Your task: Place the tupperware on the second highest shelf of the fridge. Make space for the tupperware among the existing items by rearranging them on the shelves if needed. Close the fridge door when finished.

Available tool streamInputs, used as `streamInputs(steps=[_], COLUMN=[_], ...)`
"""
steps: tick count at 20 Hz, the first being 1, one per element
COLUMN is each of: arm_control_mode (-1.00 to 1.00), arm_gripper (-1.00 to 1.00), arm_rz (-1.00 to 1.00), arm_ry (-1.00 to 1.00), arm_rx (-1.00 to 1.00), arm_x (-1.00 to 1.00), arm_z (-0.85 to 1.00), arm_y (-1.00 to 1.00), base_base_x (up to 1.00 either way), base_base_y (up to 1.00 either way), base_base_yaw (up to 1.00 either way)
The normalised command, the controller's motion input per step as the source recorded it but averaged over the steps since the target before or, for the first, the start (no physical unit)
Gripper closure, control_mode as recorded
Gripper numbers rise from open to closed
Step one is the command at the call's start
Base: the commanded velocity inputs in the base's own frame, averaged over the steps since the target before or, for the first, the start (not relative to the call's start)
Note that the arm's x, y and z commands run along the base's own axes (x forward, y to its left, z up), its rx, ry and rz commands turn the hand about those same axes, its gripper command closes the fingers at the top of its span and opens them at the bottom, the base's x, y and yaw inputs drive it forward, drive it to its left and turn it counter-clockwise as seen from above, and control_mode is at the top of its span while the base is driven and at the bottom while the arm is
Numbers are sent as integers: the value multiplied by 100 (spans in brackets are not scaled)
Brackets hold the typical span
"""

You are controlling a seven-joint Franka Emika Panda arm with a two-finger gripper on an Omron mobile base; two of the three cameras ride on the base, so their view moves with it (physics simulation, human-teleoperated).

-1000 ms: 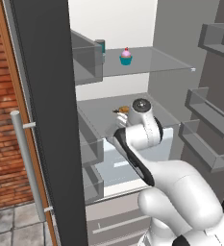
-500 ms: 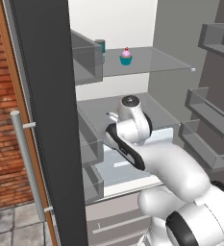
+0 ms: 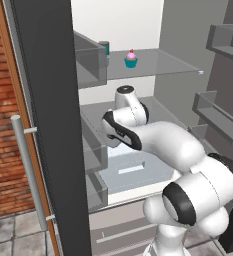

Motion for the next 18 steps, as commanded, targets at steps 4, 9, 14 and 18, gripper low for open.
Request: streamInputs(steps=[4, 9, 14, 18], arm_control_mode=[-100, -100, -100, -100], arm_gripper=[100, 100, 100, 100], arm_rz=[-1, -1, 0, -1], arm_ry=[-16, -11, -6, -5], arm_rx=[0, 0, 0, 1], arm_x=[17, 25, 37, 49], arm_z=[-12, -21, -27, -13], arm_y=[0, 0, 0, 0], base_base_x=[0, 0, 0, 0], base_base_y=[0, 0, 0, 0], base_base_yaw=[0, 0, 0, 0])
